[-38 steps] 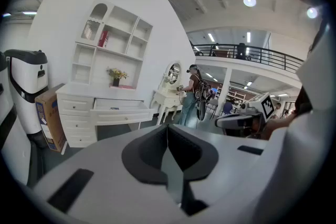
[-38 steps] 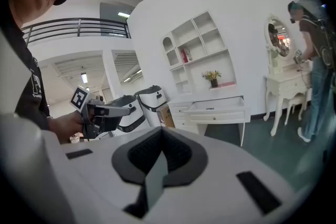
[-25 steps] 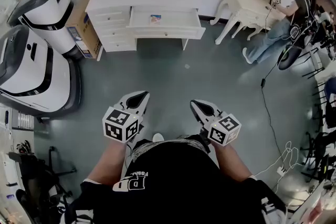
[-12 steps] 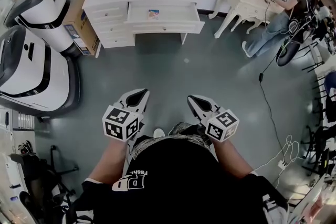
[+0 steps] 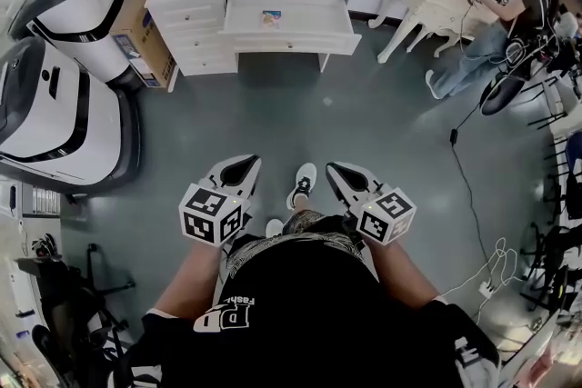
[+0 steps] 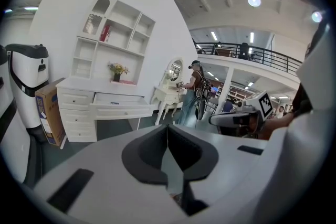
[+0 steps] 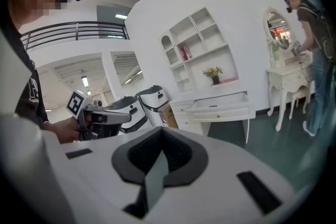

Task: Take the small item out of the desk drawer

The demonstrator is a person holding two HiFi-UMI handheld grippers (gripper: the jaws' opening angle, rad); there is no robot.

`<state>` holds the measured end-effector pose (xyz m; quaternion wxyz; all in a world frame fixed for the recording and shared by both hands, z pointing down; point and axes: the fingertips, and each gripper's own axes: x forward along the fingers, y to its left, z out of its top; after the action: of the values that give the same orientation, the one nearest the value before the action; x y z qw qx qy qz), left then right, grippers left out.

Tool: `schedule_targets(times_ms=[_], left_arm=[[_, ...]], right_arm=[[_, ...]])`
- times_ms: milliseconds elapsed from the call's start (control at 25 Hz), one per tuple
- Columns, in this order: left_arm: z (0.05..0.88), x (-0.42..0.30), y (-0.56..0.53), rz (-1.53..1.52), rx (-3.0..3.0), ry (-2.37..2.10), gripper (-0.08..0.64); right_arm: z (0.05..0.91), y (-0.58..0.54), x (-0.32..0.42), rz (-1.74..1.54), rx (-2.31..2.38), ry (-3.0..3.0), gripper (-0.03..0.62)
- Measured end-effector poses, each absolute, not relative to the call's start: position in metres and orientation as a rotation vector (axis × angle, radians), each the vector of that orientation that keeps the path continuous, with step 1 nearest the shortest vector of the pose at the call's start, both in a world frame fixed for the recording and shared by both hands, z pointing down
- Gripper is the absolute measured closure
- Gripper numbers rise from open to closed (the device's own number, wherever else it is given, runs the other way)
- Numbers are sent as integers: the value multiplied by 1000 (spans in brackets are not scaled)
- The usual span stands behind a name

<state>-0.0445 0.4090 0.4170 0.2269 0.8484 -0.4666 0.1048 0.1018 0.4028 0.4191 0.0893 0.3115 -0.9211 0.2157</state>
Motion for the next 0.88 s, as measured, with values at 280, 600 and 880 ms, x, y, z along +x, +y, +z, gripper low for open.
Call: schedule_targets(times_ms=[280,600,880], left_arm=[[423,-40,385,320,2314,-1276,545],[421,-40,331,307,2287,-1280,545],[427,-43,274,313,2263,-1288,545]], right_arm=[[426,368,105,675,948,-2741,583],[431,316,106,705,940,-2742,583],[427,253,106,711,943,-2735,583]])
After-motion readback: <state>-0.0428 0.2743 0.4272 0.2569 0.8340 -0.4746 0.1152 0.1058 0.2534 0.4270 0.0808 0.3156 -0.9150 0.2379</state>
